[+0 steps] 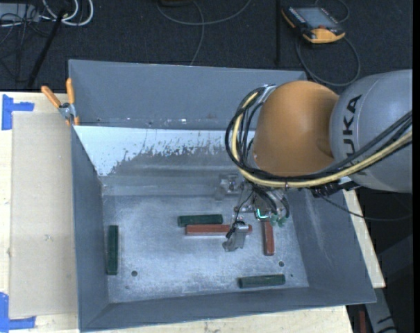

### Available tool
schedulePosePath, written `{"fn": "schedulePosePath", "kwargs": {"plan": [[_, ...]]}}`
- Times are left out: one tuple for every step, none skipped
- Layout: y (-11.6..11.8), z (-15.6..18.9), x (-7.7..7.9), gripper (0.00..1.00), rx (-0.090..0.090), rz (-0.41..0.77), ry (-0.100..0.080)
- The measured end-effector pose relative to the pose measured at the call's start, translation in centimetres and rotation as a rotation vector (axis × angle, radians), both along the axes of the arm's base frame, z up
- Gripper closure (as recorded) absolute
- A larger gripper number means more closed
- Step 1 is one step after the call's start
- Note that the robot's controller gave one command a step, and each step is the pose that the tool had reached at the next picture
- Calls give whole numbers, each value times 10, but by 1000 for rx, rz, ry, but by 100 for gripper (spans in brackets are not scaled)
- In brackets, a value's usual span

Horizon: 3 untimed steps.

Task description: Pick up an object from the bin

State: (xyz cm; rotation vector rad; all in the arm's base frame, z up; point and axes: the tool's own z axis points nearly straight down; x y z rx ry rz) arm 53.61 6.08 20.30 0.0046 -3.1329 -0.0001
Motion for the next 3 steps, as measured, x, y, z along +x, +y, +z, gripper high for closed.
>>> {"fn": "schedulePosePath", "kwargs": {"plan": [[-18,-138,43,0,0,-10,-2],[-17,-138,43,0,1,-13,-8],[-17,-137,43,0,1,-18,-8]]}}
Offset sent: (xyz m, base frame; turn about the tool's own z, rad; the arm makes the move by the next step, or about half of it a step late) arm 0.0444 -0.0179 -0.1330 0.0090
